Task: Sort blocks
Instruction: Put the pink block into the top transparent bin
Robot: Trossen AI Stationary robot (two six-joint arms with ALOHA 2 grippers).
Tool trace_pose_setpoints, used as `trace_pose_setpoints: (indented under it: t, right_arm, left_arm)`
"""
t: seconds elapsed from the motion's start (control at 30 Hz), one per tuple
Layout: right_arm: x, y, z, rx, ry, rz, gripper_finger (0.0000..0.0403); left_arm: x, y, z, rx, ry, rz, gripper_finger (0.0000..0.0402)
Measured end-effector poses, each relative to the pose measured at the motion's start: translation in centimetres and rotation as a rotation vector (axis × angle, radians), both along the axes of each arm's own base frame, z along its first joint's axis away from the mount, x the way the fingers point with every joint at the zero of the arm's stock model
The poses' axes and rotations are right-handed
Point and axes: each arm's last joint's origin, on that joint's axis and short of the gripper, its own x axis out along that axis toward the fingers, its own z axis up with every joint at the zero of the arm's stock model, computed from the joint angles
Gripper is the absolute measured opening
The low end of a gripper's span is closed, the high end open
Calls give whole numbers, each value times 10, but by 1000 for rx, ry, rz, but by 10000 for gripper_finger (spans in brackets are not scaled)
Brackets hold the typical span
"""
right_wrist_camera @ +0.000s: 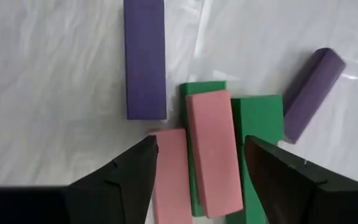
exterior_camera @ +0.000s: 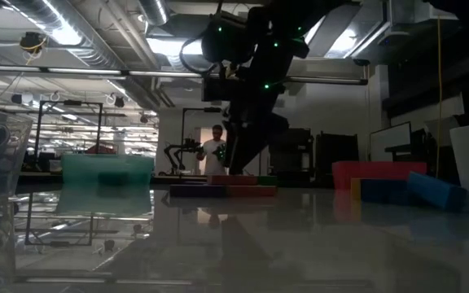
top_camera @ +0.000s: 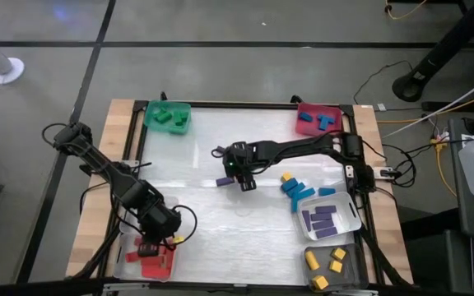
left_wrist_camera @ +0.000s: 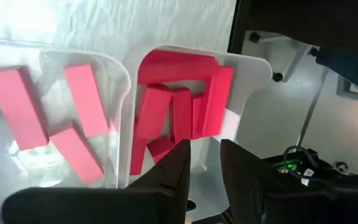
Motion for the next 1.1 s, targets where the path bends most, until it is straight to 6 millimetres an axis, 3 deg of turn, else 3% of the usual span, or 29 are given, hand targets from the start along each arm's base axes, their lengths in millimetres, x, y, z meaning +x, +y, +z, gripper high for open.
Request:
trace_pose_setpoints:
  t: [0.33, 0.63, 0.8, 1.1]
  right_arm:
    - [1, -17, -14, 39, 34, -28, 239]
    - [2, -15, -15, 48, 35, -20, 239]
    - [0, -11, -13, -34, 42, -40, 239]
    - [-1, -2, -11, 19, 47, -5, 239]
  left_arm:
    - [2, 1, -1, 49, -42, 23, 76]
    - [2, 1, -1, 61, -50, 26, 76]
    - [2, 1, -1, 63, -64, -2, 76]
    - [2, 1, -1, 65, -84, -46, 76]
